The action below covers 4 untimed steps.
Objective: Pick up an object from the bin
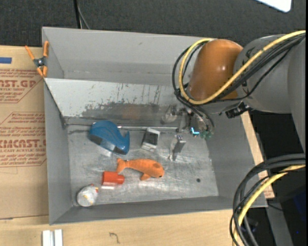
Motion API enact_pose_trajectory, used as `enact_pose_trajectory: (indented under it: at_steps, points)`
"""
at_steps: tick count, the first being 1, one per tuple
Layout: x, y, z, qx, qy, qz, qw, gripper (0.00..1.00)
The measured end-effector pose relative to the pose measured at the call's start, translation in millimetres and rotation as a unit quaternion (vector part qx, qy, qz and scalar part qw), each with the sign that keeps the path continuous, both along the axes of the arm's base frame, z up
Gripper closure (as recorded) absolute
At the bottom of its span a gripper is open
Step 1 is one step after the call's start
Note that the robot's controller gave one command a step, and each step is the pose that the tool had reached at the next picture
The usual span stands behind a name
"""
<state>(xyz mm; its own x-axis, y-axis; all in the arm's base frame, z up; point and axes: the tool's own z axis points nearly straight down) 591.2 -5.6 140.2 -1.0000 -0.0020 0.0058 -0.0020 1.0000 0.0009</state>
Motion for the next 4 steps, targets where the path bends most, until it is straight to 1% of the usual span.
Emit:
enact_pose_trajectory:
  at_steps: [1,2,3,4]
  points:
    - [1.9,0,5,0.000,-0.0037,0.000,1.0000,0.00]
    - [-35.2,15,-1,0.000,-0.0044,0.043,0.9991,0.00]
    - [-65.2,21,-34,0.000,-0.0043,0.170,0.9854,0.00]
    - [-29.7,77,-67,0.000,-0.0022,0.139,0.9904,1.00]
